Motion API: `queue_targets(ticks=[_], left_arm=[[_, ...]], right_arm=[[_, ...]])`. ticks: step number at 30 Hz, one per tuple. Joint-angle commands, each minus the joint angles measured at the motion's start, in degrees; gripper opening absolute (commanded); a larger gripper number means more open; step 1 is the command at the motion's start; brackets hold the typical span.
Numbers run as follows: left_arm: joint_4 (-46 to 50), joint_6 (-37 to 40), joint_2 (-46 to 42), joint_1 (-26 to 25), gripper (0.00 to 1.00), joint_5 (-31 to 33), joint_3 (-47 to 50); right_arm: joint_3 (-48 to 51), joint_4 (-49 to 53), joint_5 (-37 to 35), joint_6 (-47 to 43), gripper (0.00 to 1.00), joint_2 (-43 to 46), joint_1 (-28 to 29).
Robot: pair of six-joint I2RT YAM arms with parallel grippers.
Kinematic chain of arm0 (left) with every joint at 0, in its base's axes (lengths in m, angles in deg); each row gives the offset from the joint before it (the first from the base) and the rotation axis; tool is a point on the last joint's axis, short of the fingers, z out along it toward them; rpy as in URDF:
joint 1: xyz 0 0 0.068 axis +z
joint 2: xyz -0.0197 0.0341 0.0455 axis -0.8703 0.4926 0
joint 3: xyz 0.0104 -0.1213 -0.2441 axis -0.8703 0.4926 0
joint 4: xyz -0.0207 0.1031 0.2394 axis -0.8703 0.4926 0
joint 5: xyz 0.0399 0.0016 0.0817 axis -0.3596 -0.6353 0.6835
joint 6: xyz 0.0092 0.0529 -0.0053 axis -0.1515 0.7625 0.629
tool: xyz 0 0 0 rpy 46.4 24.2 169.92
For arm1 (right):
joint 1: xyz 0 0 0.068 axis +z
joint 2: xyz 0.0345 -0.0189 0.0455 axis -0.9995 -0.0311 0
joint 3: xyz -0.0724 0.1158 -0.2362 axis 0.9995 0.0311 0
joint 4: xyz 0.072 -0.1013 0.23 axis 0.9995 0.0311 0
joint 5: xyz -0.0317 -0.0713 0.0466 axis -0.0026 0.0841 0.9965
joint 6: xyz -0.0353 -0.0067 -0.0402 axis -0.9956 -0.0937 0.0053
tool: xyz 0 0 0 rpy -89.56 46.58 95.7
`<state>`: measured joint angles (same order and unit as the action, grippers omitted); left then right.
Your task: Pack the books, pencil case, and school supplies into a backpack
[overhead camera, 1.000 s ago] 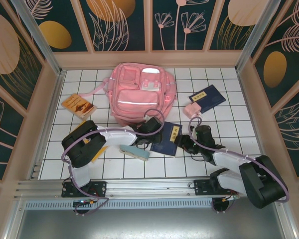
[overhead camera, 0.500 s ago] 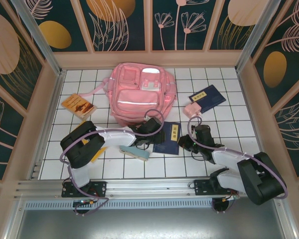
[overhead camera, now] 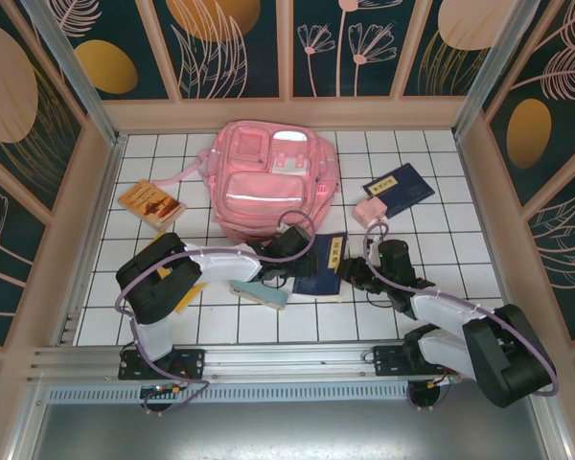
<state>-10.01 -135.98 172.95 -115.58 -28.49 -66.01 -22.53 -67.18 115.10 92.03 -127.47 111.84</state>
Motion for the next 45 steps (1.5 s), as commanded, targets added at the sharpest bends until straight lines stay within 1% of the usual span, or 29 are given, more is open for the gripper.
queue_targets(ticks=[1, 2, 4, 7, 9, 11, 13, 14, 17, 18, 19, 20, 22, 23, 24, 26, 28, 31, 34, 37, 40, 41, 45], left_arm=[[-0.7, -1.0, 0.7, -1.4, 0.49, -4.6, 1.7], [-0.8, -1.0, 0.8, -1.5, 0.49, -4.6, 1.7], [-0.7, -1.0, 0.8, -1.5, 0.49, -4.6, 1.7], [-0.8, -1.0, 0.8, -1.5, 0.49, -4.7, 1.7], [-1.0, -1.0, 0.8, -1.5, 0.49, -4.9, 1.7], [-1.0, -1.1, 0.8, -1.5, 0.49, -4.9, 1.6], [-1.0, -1.0, 0.8, -1.5, 0.49, -4.9, 1.6], [-1.0, -1.0, 0.7, -1.5, 0.49, -4.8, 1.7], [-0.9, -1.1, -0.2, -1.5, 0.49, -4.5, 2.1], [-0.8, -1.0, -0.6, -1.5, 0.49, -4.3, 2.1], [-0.6, -1.0, -0.9, -1.5, 0.5, -4.0, 2.2], [-0.3, -0.9, -1.4, -1.5, 0.5, -3.5, 2.0], [0.5, -1.0, -2.7, -1.4, 0.51, -2.3, 2.3], [0.5, -1.0, -3.7, -1.3, 0.53, -1.7, 2.6], [0.4, -1.3, -4.7, -0.9, 0.58, -1.5, 3.0], [-0.5, -1.8, -6.7, -0.1, 0.61, -1.6, 4.1], [-2.8, -2.5, -9.4, 1.0, 0.61, -2.9, 5.9], [-9.3, -4.1, -10.9, 2.8, 0.61, -7.8, 8.9], [-15.8, -6.1, -10.1, 3.7, 0.61, -13.2, 10.6], [-22.0, -8.5, -8.4, 4.7, 0.61, -17.1, 12.1], [-24.5, -9.9, -7.5, 5.8, 0.61, -17.5, 12.9], [-25.4, -10.2, -5.7, 6.1, 0.61, -18.2, 13.1], [-32.5, -12.5, -4.0, 6.6, 0.62, -22.0, 14.6]], right_arm=[[-1.2, -2.1, 2.1, -0.3, 0.28, -1.0, 0.2], [-1.4, -1.5, 1.8, -0.9, 0.31, -1.6, 0.2], [-1.8, -0.5, 0.8, -1.3, 0.39, -2.0, 0.2], [-2.4, -0.1, 1.0, -1.5, 0.42, -1.4, 0.2], [-2.7, -0.3, 1.3, -1.3, 0.42, -1.2, 0.2], [-2.8, -0.5, 1.8, -1.6, 0.3, -1.7, 0.2], [-2.6, -1.4, 2.1, -1.4, 0.21, -2.4, 0.2], [-2.4, -1.9, 2.0, -1.3, 0.19, -2.8, 0.2], [-1.9, -3.3, 2.0, -1.0, 0.19, -3.7, 0.2], [-1.8, -3.4, 2.0, -1.0, 0.17, -3.9, 0.2], [-1.8, -3.4, 1.9, -1.0, 0.1, -3.9, 0.2], [-1.9, -3.0, 1.6, -1.2, 0.0, -3.7, 0.2], [-1.8, -2.0, 0.6, -2.0, 0.0, -2.6, 0.0], [-1.4, -2.2, 0.8, -2.2, 0.0, -1.5, -0.4], [-0.5, -3.3, 1.5, -2.0, 0.0, -0.3, -1.3], [1.5, -6.0, 3.4, -1.1, 0.0, 2.7, -3.6], [3.3, -8.3, 5.4, -0.6, 0.0, 5.6, -5.8], [4.5, -10.7, 8.0, -0.3, 0.0, 9.0, -7.2], [5.0, -14.1, 10.9, 0.6, 0.0, 9.5, -7.3], [5.5, -16.0, 12.2, 1.1, 0.0, 9.2, -7.3], [5.6, -16.3, 12.8, 1.1, 0.0, 9.8, -7.3], [5.7, -16.7, 13.4, 1.4, 0.0, 10.0, -7.4], [6.3, -18.0, 14.2, 2.1, 0.0, 10.4, -7.3]])
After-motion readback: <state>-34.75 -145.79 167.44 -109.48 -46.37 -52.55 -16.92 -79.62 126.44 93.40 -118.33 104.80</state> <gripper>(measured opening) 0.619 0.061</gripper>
